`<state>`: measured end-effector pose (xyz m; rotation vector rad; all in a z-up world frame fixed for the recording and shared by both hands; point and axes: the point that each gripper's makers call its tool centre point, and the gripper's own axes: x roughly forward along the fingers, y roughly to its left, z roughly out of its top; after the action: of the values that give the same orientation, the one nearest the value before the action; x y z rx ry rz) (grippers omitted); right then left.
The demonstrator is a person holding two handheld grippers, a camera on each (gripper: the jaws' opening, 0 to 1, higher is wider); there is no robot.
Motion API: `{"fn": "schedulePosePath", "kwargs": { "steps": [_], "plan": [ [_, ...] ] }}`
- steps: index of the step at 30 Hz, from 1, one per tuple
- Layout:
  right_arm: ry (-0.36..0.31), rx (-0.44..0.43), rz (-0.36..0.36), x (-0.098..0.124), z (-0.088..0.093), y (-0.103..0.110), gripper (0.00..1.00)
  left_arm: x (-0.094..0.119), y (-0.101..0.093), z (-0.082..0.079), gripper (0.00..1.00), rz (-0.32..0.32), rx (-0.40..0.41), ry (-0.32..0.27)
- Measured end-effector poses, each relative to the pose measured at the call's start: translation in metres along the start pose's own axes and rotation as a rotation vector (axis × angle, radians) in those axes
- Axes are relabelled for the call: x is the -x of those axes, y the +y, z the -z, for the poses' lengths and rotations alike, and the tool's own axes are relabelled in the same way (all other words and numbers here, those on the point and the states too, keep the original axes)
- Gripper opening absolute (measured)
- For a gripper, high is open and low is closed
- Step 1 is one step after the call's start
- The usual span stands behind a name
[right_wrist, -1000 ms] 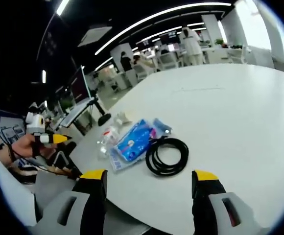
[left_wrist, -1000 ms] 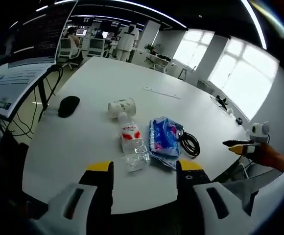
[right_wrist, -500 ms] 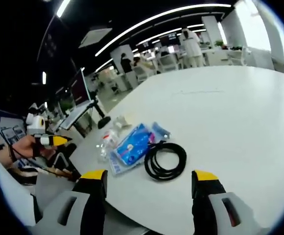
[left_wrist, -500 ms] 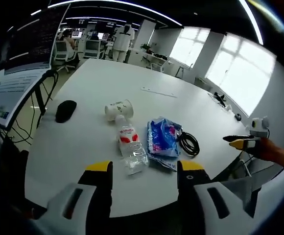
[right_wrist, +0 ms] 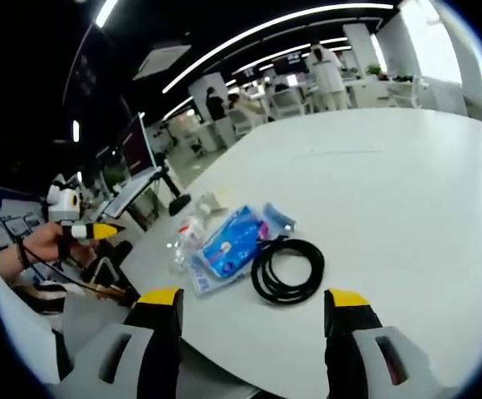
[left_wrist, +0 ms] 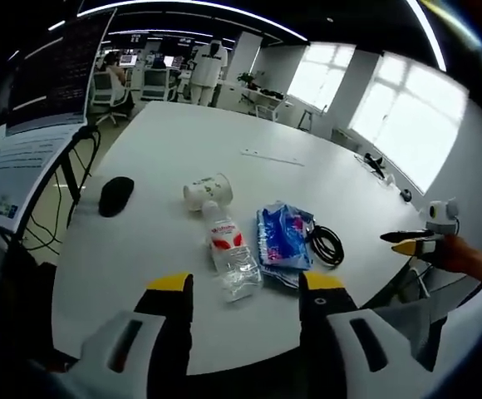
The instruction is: Arrange the tabletop items into an orderly group along one side of the table until the central work area is clear of visible clutter.
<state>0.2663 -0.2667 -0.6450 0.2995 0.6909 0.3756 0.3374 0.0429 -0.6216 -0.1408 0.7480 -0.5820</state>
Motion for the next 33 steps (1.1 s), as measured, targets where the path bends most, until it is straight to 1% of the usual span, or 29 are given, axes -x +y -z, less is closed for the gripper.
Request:
{"fn": "schedulePosePath", "kwargs": {
  "steps": [8, 13, 18, 23, 27, 33],
  "plan": [
    [0.009, 0.002, 0.001, -0.001, 0.001, 0.001, 0.69, -0.006, 0.001, 0.000, 0.49, 0.003, 0.001, 0.021],
    [0.012, 0.001, -0.002, -0.001, 0.002, 0.003, 0.69, -0.012, -0.001, -0.001, 0.49, 0.019, -0.010, 0.035],
    [0.020, -0.001, -0.003, -0.002, 0.003, 0.005, 0.68, -0.018, 0.000, -0.004, 0.48, 0.028, -0.005, 0.041],
    [0.026, -0.004, -0.002, -0.002, 0.004, 0.005, 0.68, -0.024, -0.001, -0.006, 0.47, 0.031, 0.017, 0.040],
    [0.033, -0.003, 0.001, -0.002, 0.005, 0.005, 0.68, -0.029, 0.002, -0.004, 0.46, 0.024, 0.027, 0.054],
    [0.034, -0.009, 0.008, -0.002, 0.006, 0.003, 0.67, -0.038, 0.007, -0.003, 0.46, 0.011, 0.080, 0.064]
  ]
}}
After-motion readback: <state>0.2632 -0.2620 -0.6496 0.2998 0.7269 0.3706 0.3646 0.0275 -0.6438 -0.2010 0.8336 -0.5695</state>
